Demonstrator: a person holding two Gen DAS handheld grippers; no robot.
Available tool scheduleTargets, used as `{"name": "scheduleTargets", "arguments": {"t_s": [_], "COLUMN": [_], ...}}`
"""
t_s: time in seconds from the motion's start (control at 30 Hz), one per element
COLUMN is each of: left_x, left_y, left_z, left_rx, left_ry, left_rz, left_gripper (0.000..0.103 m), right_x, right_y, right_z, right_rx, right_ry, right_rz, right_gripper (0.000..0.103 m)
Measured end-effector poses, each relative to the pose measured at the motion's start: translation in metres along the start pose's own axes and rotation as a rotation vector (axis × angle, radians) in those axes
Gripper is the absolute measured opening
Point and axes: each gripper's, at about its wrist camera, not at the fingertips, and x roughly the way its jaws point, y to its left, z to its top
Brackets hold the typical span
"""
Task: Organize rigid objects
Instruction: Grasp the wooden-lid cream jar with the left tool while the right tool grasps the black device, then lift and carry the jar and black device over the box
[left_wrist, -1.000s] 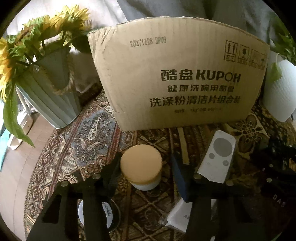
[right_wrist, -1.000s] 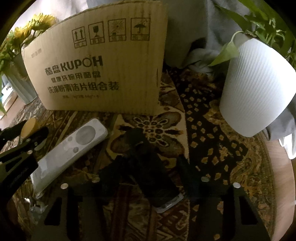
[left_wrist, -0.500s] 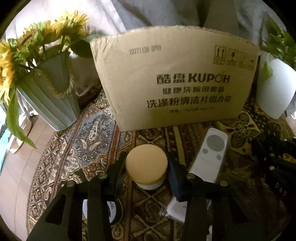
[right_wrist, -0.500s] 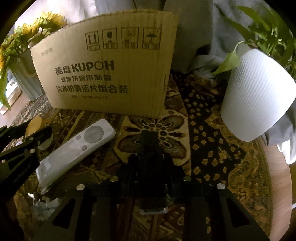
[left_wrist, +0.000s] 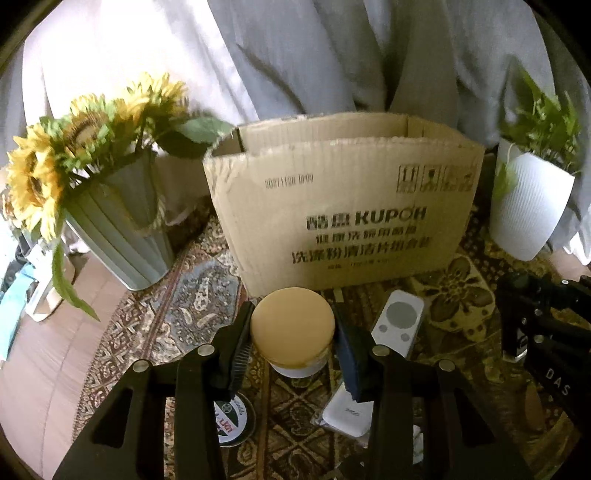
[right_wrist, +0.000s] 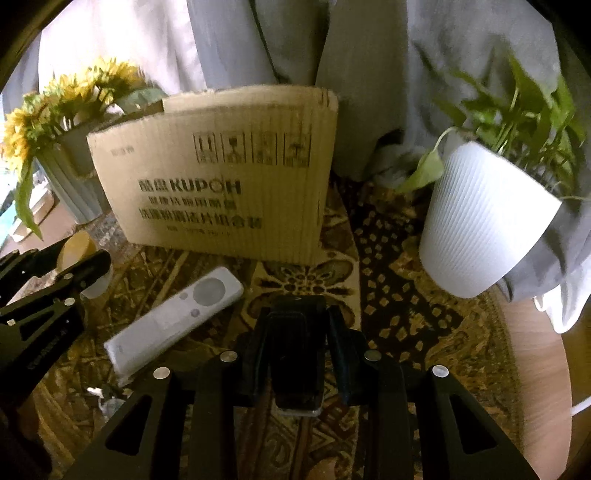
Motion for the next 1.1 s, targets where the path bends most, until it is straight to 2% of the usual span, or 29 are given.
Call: {"name": "scheduleTargets", "arguments": {"t_s": [0.37, 0.4, 1.1], "left_x": [-0.04, -0.044, -0.084], "left_y": [0.011, 0.013, 0.039], "left_z": [0.016, 0.018, 0.079], "left_rx": [-0.017, -0.012, -0.05], "left_ry": [-0.105, -0.121, -0.237], "left_rz": [-0.015, -0.033, -0.118], "left_gripper": [0.041, 0.041, 0.041], "right_x": [-0.045, -0.049, -0.109], "right_y": [0.003, 0.004, 0.008], "right_z": [0.019, 0.021, 0.083], "right_rx": [-0.011, -0.009, 0.048], "right_ry": [-0.116, -0.125, -0.331], "right_rz": [0.001, 0.004, 0.094], "right_gripper": [0.03, 0.03, 0.03]}}
